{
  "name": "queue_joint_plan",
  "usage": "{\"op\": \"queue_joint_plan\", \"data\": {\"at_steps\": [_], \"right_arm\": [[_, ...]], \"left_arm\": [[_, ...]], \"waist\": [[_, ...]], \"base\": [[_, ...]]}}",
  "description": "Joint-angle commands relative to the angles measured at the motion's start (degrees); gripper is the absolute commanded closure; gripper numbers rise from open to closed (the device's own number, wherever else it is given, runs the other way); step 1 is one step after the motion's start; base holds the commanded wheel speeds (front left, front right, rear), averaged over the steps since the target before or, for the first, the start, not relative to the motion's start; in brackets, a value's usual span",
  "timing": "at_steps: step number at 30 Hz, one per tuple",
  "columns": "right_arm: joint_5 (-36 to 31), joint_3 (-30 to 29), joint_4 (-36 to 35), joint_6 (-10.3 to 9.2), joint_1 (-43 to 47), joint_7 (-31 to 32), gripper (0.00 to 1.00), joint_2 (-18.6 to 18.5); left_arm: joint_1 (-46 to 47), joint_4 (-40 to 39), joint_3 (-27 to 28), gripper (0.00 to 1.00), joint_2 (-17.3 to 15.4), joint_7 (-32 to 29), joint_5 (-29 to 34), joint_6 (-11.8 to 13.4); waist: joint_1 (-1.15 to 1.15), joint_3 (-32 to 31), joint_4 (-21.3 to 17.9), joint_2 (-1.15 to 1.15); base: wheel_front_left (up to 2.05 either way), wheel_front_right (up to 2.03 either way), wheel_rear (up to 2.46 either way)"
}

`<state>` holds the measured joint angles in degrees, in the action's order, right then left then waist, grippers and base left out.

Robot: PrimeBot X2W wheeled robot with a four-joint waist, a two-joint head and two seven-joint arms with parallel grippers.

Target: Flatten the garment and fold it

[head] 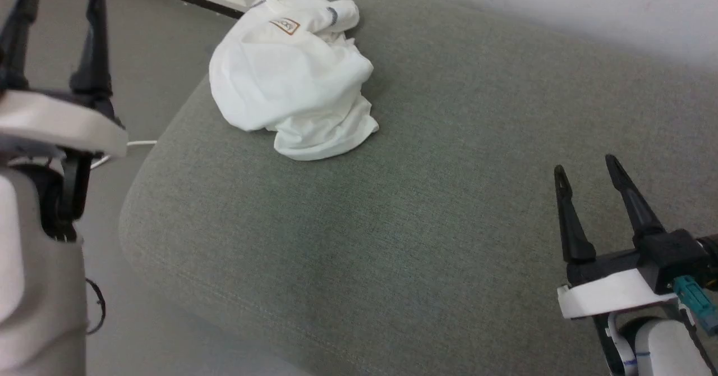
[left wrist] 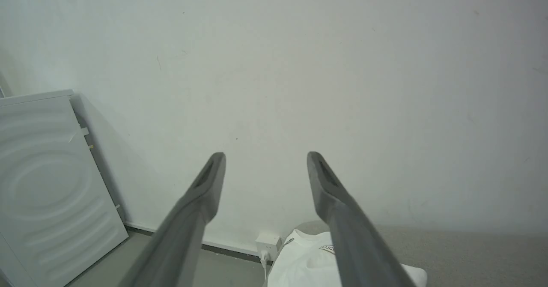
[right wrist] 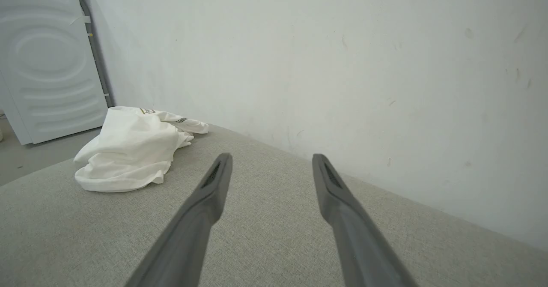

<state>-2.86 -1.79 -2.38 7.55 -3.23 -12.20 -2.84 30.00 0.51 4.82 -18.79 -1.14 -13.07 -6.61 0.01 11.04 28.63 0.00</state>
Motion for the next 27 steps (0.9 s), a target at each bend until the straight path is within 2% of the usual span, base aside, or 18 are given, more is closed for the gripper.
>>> {"op": "queue_joint_plan", "data": {"at_steps": [1, 8, 15, 20, 27], "right_arm": [[-1.01, 0.69, -1.38, -0.06, -1.58, 0.81, 0.0, -0.04], [-5.02, 4.15, -8.21, -0.06, -5.44, 5.22, 0.0, -0.04], [-7.65, 7.77, -14.06, -0.06, -7.76, 8.54, 0.0, -0.04], [-9.52, 8.46, -17.58, -0.06, -8.59, 10.74, 0.0, -0.04], [-10.75, 8.37, -20.48, -0.06, -9.08, 12.51, 0.0, -0.04]], "left_arm": [[3.56, 2.43, -0.33, 0.0, -0.67, -1.28, -1.67, -0.58], [17.75, 16.43, -5.13, 0.0, -7.07, -4.94, -9.96, -0.85], [23.67, 25.62, -12.77, 0.0, -12.13, -6.02, -22.03, -0.87], [25.67, 31.82, -17.0, 0.0, -13.36, -9.85, -27.83, -0.87], [27.3, 37.47, -22.34, 0.0, -13.28, -17.95, -35.03, -0.87]], "waist": [[-0.01, 5.75, -2.01, 0.0], [-0.01, 13.28, -4.84, 0.0], [-0.01, 18.79, -8.54, 0.0], [-0.01, 22.45, -10.29, 0.0], [-0.01, 26.09, -11.92, 0.0]], "base": [[0.0, 0.0, 0.0], [0.0, 0.0, 0.0], [0.0, 0.0, 0.0], [0.0, 0.0, 0.0], [0.0, 0.0, 0.0]]}}
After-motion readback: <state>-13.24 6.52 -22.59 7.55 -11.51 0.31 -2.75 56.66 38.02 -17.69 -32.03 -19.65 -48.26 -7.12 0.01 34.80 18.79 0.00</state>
